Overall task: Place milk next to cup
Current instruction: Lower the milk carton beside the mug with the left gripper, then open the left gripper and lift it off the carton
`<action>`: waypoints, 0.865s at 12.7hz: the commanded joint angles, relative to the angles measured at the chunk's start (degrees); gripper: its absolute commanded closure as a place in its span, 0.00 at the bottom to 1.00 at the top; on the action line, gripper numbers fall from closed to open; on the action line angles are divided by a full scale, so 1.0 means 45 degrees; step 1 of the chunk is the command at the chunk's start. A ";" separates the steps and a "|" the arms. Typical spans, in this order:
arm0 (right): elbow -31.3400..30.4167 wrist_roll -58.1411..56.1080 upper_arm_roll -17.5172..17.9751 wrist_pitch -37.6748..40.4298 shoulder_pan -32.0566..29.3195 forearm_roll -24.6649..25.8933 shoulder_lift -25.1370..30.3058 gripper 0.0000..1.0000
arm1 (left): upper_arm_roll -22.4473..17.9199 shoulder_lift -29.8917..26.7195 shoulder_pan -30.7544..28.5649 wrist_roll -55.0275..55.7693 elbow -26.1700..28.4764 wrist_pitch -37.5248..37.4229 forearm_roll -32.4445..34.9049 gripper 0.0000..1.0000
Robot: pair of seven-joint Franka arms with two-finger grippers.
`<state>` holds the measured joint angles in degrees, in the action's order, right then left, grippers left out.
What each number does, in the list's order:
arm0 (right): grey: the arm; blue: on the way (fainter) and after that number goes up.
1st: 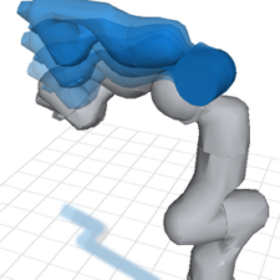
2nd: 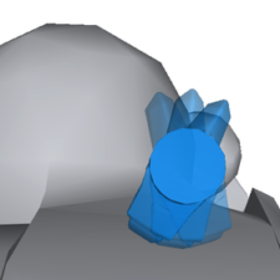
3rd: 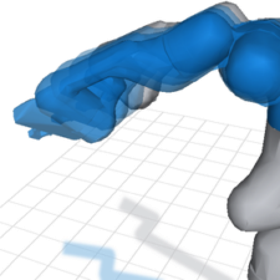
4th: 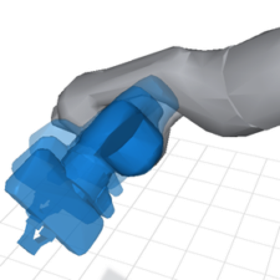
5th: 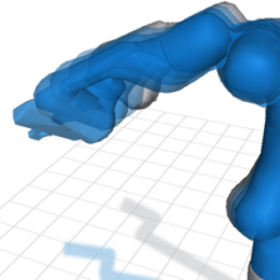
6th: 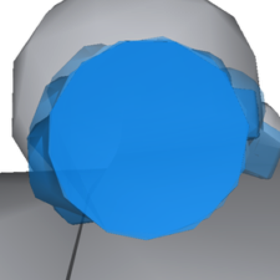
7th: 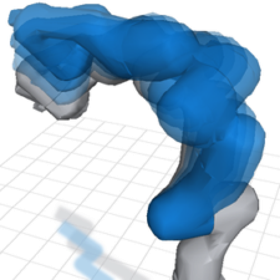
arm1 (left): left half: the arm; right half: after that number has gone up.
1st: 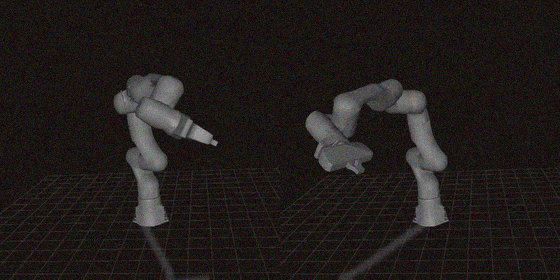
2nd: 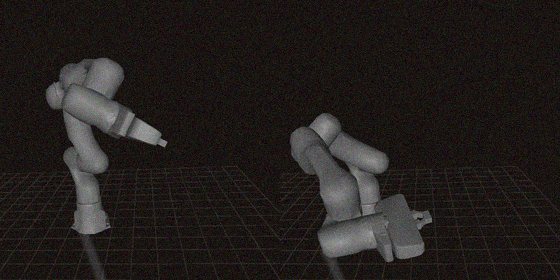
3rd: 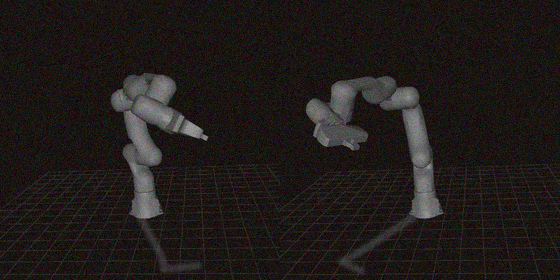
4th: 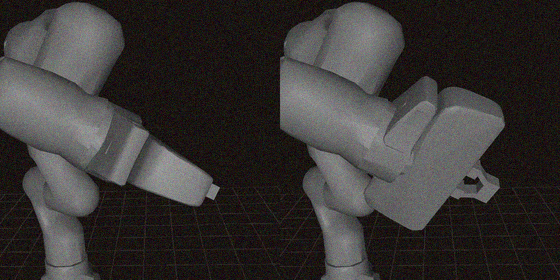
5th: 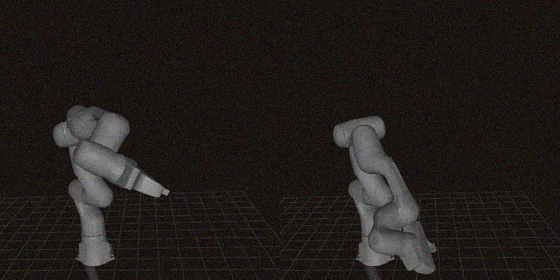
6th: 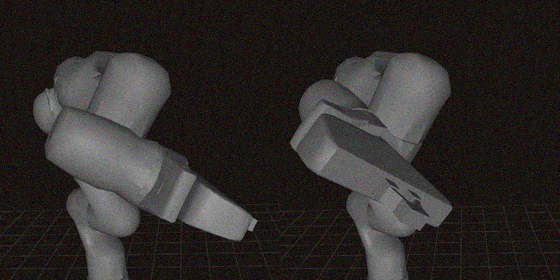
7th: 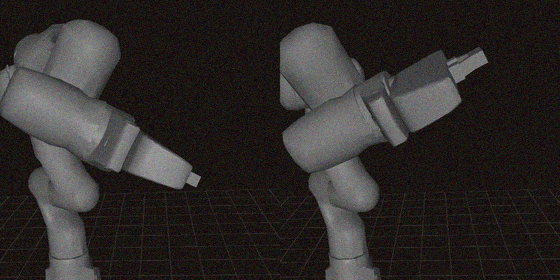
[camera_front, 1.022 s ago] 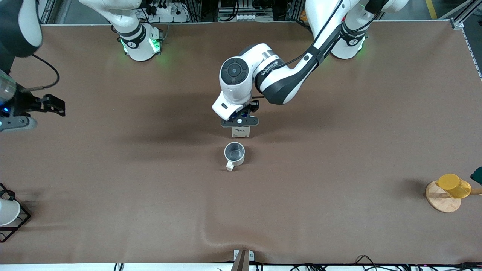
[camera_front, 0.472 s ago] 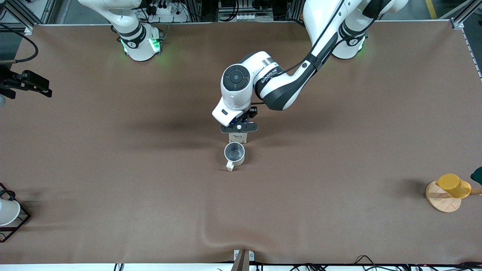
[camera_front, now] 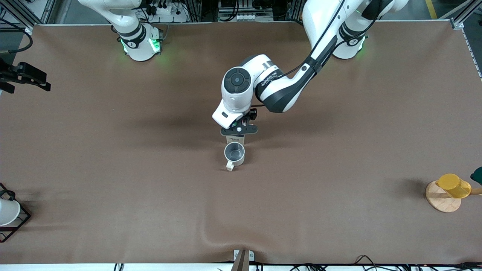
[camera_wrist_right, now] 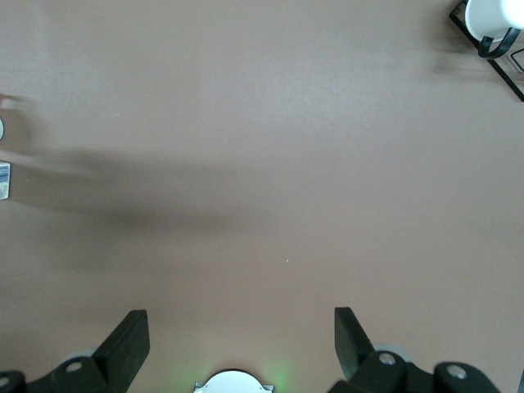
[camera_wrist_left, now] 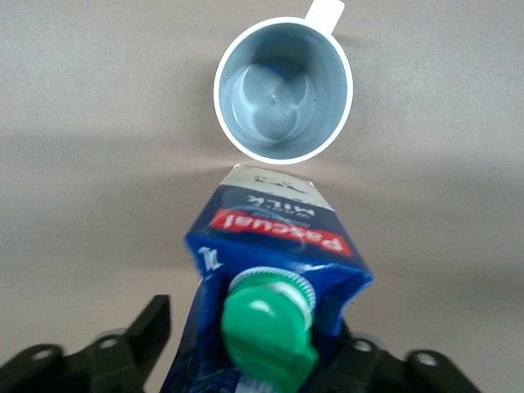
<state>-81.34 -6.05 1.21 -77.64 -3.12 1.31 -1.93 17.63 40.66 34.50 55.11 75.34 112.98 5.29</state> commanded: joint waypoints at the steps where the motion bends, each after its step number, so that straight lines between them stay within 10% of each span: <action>1: 0.0145 0.0075 -0.0133 0.0183 0.0088 -0.0233 0.0116 0.00 | -0.0071 -0.0050 0.0049 0.0039 -0.0257 -0.0047 0.0348 0.00; 11: 0.0516 0.0075 -0.0016 -0.0032 0.0127 -0.0253 0.0214 0.00 | -0.0109 -0.3644 -0.2915 0.0254 0.0287 -0.2445 0.0053 0.00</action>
<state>-79.15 -6.06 1.05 -78.29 -3.11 1.14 -1.80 17.16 26.86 24.56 55.53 73.11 103.73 5.25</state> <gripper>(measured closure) 0.000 0.000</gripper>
